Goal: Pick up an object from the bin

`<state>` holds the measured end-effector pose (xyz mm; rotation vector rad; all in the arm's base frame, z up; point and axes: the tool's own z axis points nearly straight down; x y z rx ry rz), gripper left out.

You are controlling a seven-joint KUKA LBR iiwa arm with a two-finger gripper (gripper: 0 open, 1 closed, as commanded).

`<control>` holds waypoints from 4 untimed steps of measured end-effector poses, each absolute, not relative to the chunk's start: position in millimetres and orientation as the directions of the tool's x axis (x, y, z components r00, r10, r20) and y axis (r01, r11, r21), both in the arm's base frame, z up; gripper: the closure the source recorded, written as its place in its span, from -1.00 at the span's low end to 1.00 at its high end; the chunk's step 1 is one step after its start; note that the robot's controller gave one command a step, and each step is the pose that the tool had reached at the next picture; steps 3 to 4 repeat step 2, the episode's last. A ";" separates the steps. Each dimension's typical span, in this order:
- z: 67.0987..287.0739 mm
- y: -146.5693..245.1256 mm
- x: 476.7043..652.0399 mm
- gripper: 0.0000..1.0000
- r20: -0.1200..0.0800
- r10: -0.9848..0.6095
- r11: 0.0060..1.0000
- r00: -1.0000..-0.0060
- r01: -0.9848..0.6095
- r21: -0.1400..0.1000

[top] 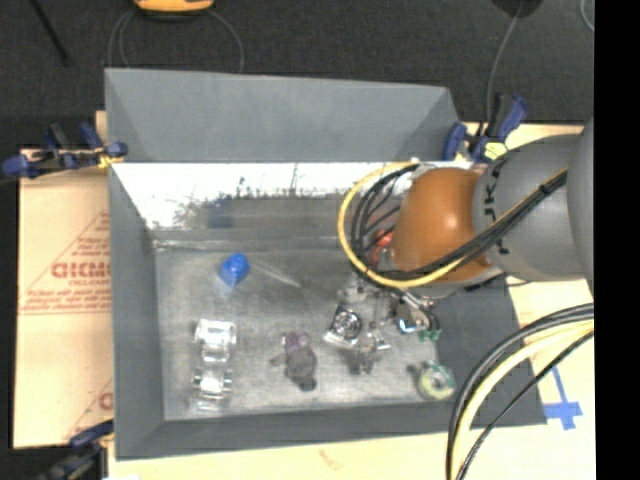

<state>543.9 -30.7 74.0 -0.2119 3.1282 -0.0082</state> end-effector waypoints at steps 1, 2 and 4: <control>77.3 -29.8 547.8 1.00 -0.022 -0.136 0.991 -0.990 -0.136 -0.006; 204.7 -25.2 550.4 1.00 -0.011 -0.127 0.992 -0.992 -0.127 -0.004; 204.7 -25.2 550.4 1.00 -0.011 -0.127 0.992 -0.992 -0.127 -0.004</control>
Offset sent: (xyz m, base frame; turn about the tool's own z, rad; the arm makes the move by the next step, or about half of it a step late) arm 0.0000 0.0000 0.0000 0.0000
